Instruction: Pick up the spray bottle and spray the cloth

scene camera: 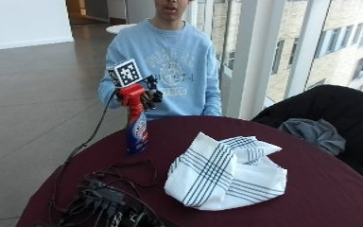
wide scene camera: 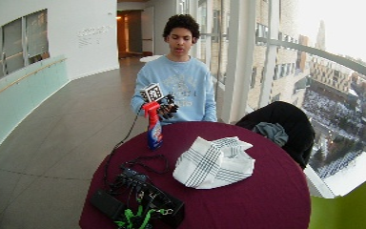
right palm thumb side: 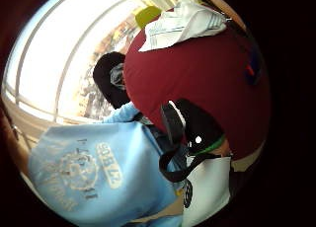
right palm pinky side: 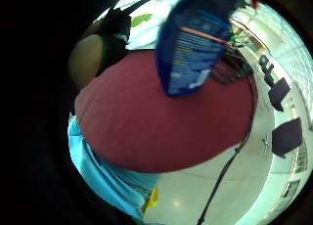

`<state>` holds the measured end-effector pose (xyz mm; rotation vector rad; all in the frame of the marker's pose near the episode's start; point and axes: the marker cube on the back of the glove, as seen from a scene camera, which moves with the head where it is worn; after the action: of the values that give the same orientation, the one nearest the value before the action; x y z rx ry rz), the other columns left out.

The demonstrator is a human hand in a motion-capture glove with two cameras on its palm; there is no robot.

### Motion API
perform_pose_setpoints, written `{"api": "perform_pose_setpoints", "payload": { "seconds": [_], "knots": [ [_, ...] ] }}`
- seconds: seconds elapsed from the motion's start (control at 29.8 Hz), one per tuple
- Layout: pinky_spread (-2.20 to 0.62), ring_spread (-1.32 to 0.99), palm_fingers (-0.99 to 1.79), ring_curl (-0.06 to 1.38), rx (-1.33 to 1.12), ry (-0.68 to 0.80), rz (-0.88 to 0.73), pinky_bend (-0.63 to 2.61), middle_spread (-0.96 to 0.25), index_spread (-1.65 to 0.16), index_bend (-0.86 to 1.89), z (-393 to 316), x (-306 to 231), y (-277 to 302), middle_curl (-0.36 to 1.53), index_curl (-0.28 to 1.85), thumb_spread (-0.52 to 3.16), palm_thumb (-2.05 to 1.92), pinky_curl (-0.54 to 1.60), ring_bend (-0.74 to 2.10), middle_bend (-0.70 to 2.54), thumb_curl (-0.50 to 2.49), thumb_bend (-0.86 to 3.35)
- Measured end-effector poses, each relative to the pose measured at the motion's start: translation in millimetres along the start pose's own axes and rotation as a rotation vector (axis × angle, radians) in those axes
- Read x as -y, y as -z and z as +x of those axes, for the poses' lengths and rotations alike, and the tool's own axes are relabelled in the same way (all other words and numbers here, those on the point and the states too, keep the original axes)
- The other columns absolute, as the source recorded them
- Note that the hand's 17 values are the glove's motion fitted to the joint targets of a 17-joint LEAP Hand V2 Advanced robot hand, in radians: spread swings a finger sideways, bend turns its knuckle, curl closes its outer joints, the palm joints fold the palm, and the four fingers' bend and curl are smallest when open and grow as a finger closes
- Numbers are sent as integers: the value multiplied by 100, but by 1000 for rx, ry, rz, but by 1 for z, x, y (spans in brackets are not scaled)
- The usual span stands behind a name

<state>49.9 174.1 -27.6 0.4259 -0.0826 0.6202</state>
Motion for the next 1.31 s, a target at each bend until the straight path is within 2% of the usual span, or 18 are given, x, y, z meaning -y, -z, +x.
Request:
{"api": "perform_pose_setpoints", "payload": {
  "seconds": [0.1,0.24,0.47,0.6,0.84,1.11,1.31],
  "knots": [
    [18,2,44,26,25,223,-123,50,-3,-45,12,35,-8,17,32,12,115,57,31,39,40,23,16],
    [17,2,45,26,57,218,-131,49,-3,-45,13,57,-2,27,33,14,115,58,31,38,39,24,14],
    [17,2,44,27,188,90,79,50,-2,-44,14,64,30,25,32,17,115,60,32,38,32,25,10],
    [17,2,44,27,366,25,-18,51,-2,-44,14,75,22,25,33,18,115,61,33,36,29,26,8],
    [17,4,33,27,644,-183,81,60,0,-42,8,80,64,-2,32,17,113,60,36,33,23,26,3],
    [20,6,23,26,766,-317,52,61,2,-41,10,70,87,-29,35,16,110,57,36,27,29,26,-3],
    [23,8,24,25,774,-327,91,53,2,-40,16,63,91,-42,37,18,107,55,34,26,33,27,-3]
  ]
}}
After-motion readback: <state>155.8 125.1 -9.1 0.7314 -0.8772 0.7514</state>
